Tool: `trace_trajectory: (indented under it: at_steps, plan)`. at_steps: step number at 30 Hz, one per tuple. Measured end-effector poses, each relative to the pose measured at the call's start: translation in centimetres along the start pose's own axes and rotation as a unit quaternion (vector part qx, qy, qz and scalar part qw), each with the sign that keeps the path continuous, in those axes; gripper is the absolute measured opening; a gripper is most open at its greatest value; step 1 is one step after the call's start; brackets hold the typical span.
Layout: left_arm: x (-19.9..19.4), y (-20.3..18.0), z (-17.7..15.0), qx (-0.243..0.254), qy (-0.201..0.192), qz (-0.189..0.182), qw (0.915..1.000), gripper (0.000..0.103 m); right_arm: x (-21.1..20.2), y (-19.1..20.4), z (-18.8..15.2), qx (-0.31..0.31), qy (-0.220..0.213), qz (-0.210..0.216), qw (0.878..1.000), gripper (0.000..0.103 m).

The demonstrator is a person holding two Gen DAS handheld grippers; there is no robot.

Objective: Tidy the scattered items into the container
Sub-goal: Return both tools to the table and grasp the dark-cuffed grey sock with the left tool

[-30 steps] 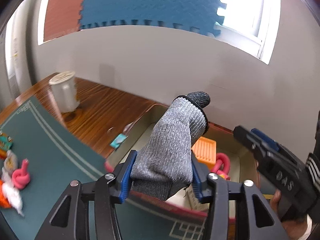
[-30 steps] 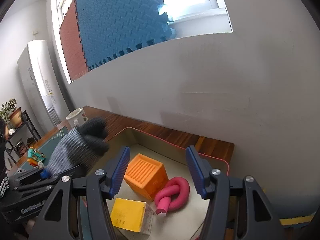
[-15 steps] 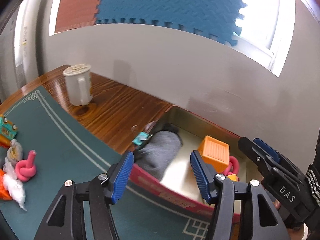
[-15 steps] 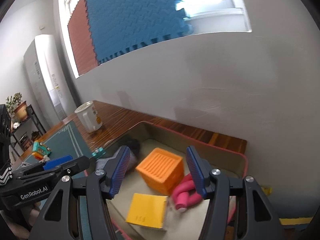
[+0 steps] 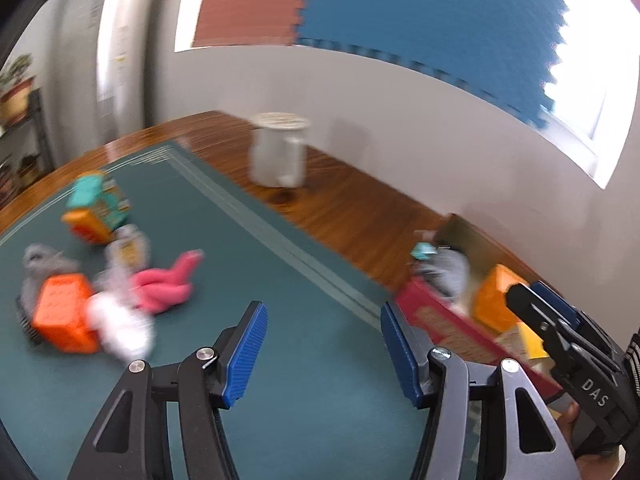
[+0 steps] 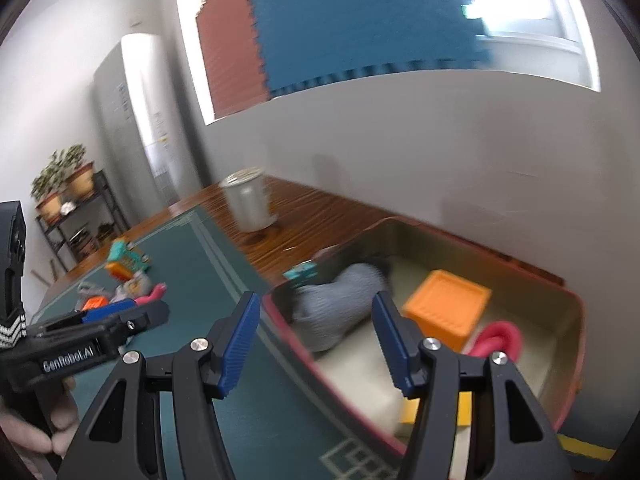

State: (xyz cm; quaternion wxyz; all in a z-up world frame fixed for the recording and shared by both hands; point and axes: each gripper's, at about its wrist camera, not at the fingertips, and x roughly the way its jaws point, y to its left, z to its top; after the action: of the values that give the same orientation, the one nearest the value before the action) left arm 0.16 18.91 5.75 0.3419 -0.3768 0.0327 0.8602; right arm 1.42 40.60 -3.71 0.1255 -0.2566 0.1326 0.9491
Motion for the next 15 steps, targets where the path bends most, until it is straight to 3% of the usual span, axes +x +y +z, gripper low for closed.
trace_trajectory:
  at_steps: [6,15]
  plan:
    - [-2.0,8.1,-1.5,-0.057,0.001,0.058,0.9966,0.061,1.2,3.7,-1.0,-0.032,0.022,0.026,0.999,0.067]
    - [-4.9,18.6,-1.9,-0.123,-0.024,0.135,0.9829,0.061,3.3,8.4,-2.5,-0.066,0.057,0.051,0.995,0.067]
